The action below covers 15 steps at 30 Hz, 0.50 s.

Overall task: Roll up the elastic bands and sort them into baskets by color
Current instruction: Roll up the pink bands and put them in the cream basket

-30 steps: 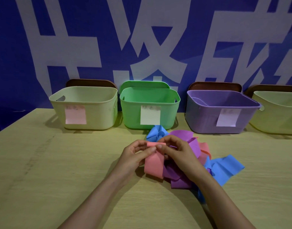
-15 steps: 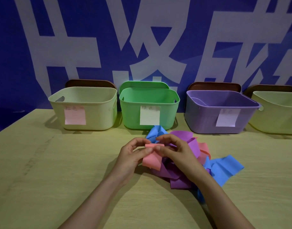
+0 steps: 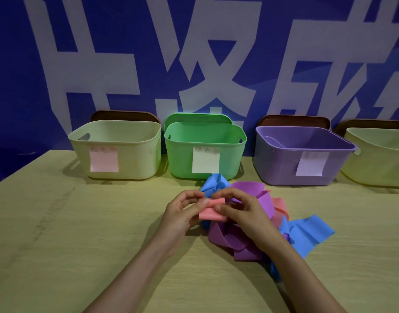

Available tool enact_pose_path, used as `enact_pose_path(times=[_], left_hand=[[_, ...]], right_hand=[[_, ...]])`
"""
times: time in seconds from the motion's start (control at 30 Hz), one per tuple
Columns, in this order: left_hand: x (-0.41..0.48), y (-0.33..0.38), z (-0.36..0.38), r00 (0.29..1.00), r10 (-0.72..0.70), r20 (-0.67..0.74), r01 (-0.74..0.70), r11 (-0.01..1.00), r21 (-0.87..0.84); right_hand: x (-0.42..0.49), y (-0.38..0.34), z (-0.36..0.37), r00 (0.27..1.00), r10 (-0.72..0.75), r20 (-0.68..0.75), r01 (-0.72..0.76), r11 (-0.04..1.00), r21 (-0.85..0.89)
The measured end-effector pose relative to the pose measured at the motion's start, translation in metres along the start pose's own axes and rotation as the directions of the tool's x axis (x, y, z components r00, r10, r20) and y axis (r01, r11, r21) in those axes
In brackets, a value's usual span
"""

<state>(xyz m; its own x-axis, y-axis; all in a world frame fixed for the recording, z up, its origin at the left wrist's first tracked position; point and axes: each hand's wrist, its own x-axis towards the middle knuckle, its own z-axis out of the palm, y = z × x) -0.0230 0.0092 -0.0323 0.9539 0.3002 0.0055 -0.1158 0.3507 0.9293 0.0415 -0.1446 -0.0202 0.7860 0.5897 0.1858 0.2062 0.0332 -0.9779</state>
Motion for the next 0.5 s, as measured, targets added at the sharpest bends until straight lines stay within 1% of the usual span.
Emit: enact_pose_path(times=[0.1,0.17,0.23,0.33,0.43,0.5], left_hand=[[0.0,-0.0006,-0.0016,0.999,0.047,-0.003,-0.047,0.997,0.058],[-0.0004,-0.0009,-0.0021,0.997,0.077,0.01,-0.077,0.993,0.092],[-0.0011,-0.0002,-0.0024,0.996,0.086,0.024,-0.088,0.99,0.111],[-0.002,0.0,-0.004,0.994,0.106,0.033,-0.11,0.982,0.155],[-0.0028,0.0001,-0.0041,0.991,0.121,0.05,-0.127,0.983,0.131],[-0.0035,0.0004,-0.0016,0.992,0.096,0.076,-0.103,0.991,0.088]], right_hand=[[-0.0003,-0.0001,0.0005,1.0,-0.003,0.005,0.003,1.0,-0.006],[-0.0005,-0.0012,0.0021,1.0,0.001,-0.029,0.0,1.0,0.013],[0.0005,-0.0015,0.0028,0.997,0.007,-0.073,-0.008,1.0,-0.013],[0.0016,-0.0005,0.0029,0.999,0.032,-0.038,-0.033,0.999,-0.03],[0.0013,0.0004,0.0018,0.999,0.029,-0.028,-0.029,1.0,-0.002],[0.0006,-0.0014,0.0017,0.999,0.003,-0.046,-0.003,1.0,0.013]])
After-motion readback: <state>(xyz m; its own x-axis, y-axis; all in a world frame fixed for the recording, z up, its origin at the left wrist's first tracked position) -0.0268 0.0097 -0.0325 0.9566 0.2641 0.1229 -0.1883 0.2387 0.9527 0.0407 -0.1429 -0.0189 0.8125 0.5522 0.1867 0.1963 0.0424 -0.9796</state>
